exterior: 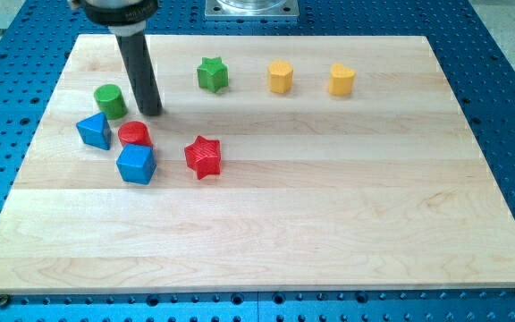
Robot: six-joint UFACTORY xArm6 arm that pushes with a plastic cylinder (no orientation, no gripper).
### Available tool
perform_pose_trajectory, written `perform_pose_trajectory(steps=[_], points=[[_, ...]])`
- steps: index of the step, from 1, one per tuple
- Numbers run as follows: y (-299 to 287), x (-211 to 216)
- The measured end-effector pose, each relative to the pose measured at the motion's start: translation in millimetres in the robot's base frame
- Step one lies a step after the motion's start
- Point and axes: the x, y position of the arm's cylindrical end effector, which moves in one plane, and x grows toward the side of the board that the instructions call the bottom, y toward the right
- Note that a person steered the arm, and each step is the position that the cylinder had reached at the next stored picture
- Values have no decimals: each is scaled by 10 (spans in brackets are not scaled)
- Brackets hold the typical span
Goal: Push the green circle diagonal to the red star
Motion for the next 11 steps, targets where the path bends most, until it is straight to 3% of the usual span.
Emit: perform_pose_trajectory(steps=[2,4,6,7,8,9,10,11], points=[[468,-540],[828,-541],[-123,-530],[-891,-211],[-1059,355],[-379,396],[215,-136],[-205,260]])
